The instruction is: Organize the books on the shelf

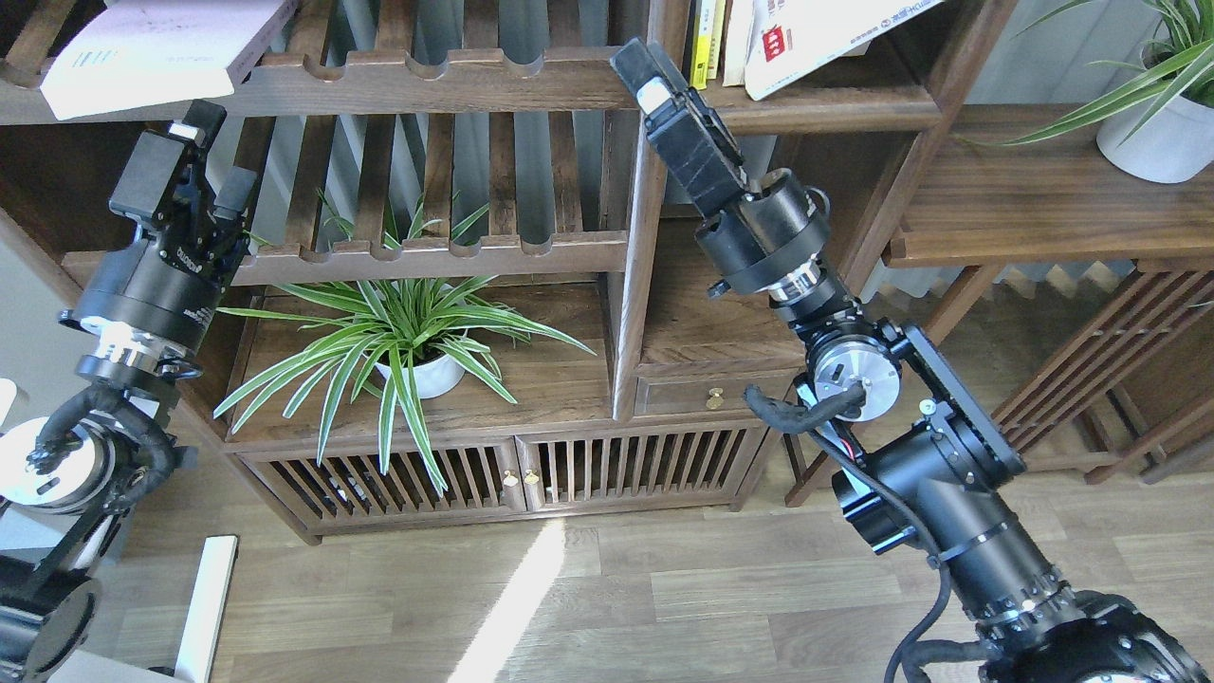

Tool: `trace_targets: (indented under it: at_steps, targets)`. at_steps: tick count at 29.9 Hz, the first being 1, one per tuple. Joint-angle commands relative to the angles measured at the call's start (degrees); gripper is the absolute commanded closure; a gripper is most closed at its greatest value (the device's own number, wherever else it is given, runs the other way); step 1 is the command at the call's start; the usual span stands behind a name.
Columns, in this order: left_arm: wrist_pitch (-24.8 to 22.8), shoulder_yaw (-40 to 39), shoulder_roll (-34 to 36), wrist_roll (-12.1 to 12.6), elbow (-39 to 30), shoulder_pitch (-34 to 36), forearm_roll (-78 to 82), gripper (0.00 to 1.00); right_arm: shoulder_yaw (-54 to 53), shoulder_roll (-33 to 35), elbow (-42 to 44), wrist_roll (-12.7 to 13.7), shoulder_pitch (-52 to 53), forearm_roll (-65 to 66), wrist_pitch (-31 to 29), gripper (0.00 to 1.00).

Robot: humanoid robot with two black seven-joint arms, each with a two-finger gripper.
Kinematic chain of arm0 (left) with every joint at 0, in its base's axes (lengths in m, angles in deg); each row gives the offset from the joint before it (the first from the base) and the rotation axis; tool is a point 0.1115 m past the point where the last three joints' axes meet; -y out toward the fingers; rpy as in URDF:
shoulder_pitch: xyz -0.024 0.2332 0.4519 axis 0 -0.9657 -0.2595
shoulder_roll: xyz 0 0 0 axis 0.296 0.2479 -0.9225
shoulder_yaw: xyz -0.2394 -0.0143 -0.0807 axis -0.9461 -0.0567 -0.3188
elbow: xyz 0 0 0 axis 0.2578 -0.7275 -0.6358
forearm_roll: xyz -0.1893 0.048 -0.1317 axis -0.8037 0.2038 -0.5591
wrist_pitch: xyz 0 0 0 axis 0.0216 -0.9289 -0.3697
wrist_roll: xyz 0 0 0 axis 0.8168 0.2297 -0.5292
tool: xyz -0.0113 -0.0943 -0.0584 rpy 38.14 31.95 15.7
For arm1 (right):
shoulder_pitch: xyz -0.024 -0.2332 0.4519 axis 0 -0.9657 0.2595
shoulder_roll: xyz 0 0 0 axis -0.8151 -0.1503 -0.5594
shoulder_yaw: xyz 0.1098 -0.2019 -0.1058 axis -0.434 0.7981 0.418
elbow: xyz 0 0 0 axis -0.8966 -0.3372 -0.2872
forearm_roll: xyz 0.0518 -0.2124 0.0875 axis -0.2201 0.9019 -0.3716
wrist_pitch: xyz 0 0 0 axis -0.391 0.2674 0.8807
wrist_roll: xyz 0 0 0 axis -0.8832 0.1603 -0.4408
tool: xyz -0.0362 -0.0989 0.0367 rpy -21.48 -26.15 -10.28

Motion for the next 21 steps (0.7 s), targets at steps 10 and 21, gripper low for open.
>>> trace_targets:
  at_steps: [10, 21]
  targets:
    - [7.0, -2.0, -0.1, 3.4, -2.1, 1.7, -6.4, 0.07, 0.0, 0.0, 0.0, 0.0, 0.4, 0.0, 0.0, 0.08]
    - [10.9, -3.4, 0.0, 3.9, -2.2, 4.2, -10.5, 0.09, 0.8, 0.0, 0.0, 0.0, -0.1, 0.0, 0.0, 0.08]
